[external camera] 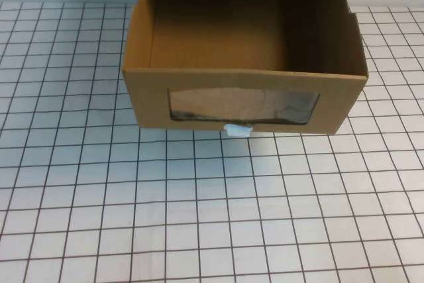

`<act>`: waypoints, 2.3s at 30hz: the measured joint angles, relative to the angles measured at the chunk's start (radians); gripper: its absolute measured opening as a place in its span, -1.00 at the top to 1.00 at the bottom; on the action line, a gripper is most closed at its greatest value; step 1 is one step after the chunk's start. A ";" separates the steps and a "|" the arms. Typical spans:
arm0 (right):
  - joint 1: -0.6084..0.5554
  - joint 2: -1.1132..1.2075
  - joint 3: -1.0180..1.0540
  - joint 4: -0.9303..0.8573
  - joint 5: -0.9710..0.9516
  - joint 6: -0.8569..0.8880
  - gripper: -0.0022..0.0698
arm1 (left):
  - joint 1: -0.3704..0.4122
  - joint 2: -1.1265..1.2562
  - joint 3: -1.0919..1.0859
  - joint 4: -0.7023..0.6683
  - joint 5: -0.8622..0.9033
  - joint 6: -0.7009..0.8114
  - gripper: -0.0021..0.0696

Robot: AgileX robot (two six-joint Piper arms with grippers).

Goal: Close the shoe box

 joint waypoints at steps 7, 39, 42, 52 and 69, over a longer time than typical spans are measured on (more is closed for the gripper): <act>0.000 0.000 0.003 0.000 -0.016 0.000 0.98 | 0.000 0.000 0.000 -0.003 -0.021 0.000 0.96; 0.000 0.000 0.010 0.000 -0.649 0.000 0.98 | 0.000 0.000 0.000 -0.175 -0.436 -0.084 0.96; 0.000 0.000 0.010 0.000 -0.816 0.000 0.98 | 0.000 0.000 0.000 -0.231 -0.579 -0.095 0.96; 0.000 0.000 0.010 0.032 -0.986 0.000 0.98 | 0.000 0.000 0.000 -0.259 -0.738 -0.122 0.96; 0.000 0.000 -0.438 0.225 -1.127 0.049 0.98 | 0.000 0.003 -0.431 -0.219 -1.062 -0.408 0.96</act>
